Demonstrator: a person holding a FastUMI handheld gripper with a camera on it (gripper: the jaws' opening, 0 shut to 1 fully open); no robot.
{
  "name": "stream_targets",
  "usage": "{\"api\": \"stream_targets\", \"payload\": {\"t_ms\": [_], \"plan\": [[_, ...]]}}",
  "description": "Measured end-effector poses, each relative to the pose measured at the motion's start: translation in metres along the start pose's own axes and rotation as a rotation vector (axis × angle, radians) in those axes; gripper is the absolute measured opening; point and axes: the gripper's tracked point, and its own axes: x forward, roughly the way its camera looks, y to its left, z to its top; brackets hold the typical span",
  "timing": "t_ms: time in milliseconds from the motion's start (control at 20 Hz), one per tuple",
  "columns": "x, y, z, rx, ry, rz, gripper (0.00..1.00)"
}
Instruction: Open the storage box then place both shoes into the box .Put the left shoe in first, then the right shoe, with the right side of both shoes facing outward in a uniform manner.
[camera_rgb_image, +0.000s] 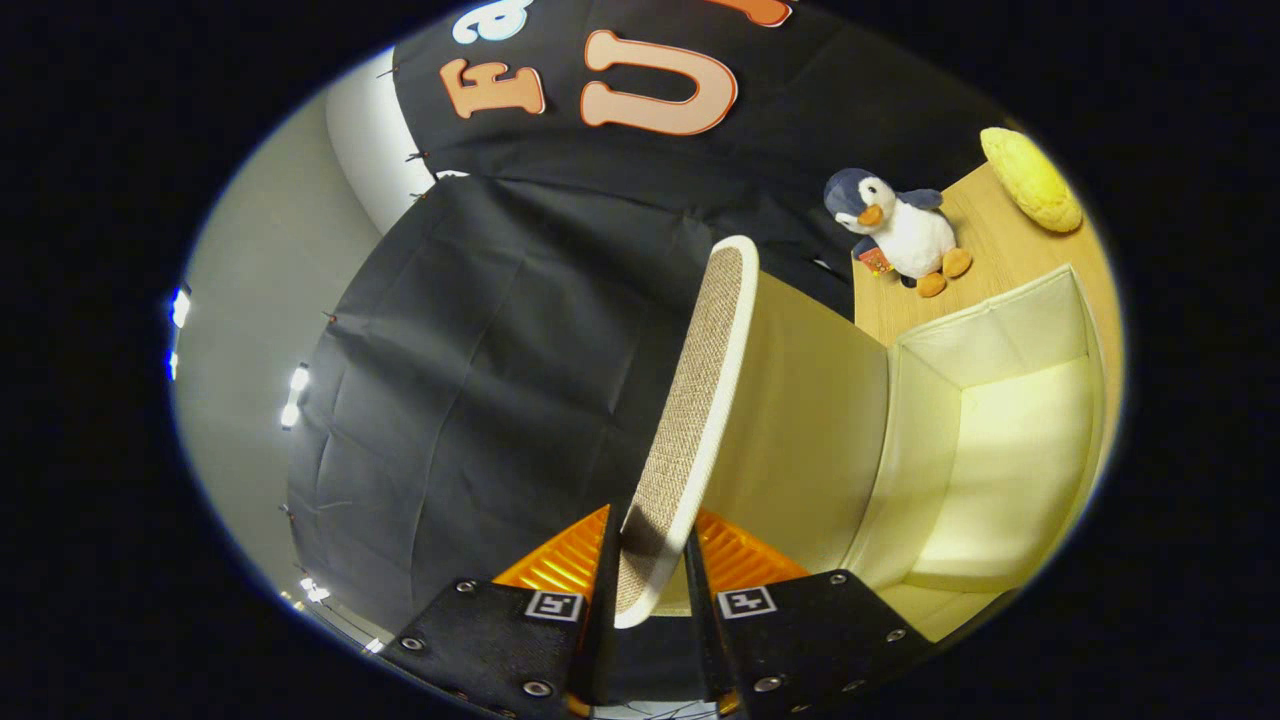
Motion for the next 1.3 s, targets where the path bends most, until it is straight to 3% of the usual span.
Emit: {"api": "stream_targets", "payload": {"t_ms": [200,400,450,500,550,600,700,1000,1100,1300], "plan": [[0.039,0.016,-0.006,-0.013,-0.005,-0.049,0.15],[0.084,0.007,-0.031,-0.079,0.053,-0.174,0.15],[0.094,0.004,-0.039,-0.092,0.073,-0.190,0.18],[0.099,0.003,-0.046,-0.104,0.091,-0.201,0.33],[0.098,0.002,-0.054,-0.116,0.112,-0.208,0.40],[0.095,0.003,-0.058,-0.138,0.124,-0.208,0.54],[0.082,-0.002,-0.059,-0.205,0.131,-0.236,0.65],[0.005,-0.029,-0.037,-0.372,0.073,-0.333,0.86],[-0.028,-0.037,-0.021,-0.432,0.041,-0.354,0.89],[-0.099,-0.085,0.012,-0.509,-0.019,-0.500,0.92]]}}
